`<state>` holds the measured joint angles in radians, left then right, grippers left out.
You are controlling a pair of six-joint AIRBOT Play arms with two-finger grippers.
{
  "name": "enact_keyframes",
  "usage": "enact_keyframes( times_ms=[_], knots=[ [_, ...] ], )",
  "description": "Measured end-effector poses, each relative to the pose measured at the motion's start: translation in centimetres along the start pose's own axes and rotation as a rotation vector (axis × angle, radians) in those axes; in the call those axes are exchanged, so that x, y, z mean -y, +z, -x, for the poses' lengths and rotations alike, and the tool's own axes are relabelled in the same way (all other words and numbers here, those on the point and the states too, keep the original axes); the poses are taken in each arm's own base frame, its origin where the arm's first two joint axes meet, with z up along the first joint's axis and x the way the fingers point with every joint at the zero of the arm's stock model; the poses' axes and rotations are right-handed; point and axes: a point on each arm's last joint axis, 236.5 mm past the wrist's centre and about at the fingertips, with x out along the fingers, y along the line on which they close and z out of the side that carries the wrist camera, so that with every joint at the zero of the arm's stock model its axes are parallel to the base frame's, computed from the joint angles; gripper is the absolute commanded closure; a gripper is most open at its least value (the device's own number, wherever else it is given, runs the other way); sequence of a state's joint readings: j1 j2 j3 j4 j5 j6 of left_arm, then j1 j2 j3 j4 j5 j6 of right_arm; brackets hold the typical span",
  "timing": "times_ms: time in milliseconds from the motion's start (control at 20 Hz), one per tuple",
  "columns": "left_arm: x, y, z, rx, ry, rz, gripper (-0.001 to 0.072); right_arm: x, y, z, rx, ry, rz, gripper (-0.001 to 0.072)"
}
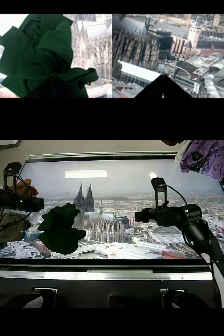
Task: Fold the clothes and pants, and hang the long-sleeved shirts on hangers.
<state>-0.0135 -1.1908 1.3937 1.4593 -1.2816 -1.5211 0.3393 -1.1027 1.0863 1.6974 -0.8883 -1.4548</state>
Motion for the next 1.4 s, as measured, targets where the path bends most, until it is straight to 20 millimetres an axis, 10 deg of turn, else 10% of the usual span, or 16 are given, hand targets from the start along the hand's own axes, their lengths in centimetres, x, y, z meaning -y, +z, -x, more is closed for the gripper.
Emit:
enact_keyframes(
  times_ms=[1200, 1250, 1300, 1400],
  knots=[
    [0.00, 0.00, 0.00, 0.000, 0.000, 0.000, 0.0664, 0.01, 0.01, 0.00, 0.000, 0.000, 0.000, 0.0679],
    [0.00, 0.00, 0.00, 0.000, 0.000, 0.001, 0.0491, 0.00, 0.01, 0.00, 0.000, 0.000, 0.000, 0.0679],
    [0.00, 0.00, 0.00, 0.000, 0.000, 0.010, 0.0052, 0.00, 0.01, 0.00, 0.000, 0.000, 0.000, 0.0679],
    [-0.05, -0.18, -0.33, -0.011, 0.000, 0.057, -0.0013, 0.00, 0.00, 0.00, 0.000, 0.000, 0.000, 0.0679]
  ],
)
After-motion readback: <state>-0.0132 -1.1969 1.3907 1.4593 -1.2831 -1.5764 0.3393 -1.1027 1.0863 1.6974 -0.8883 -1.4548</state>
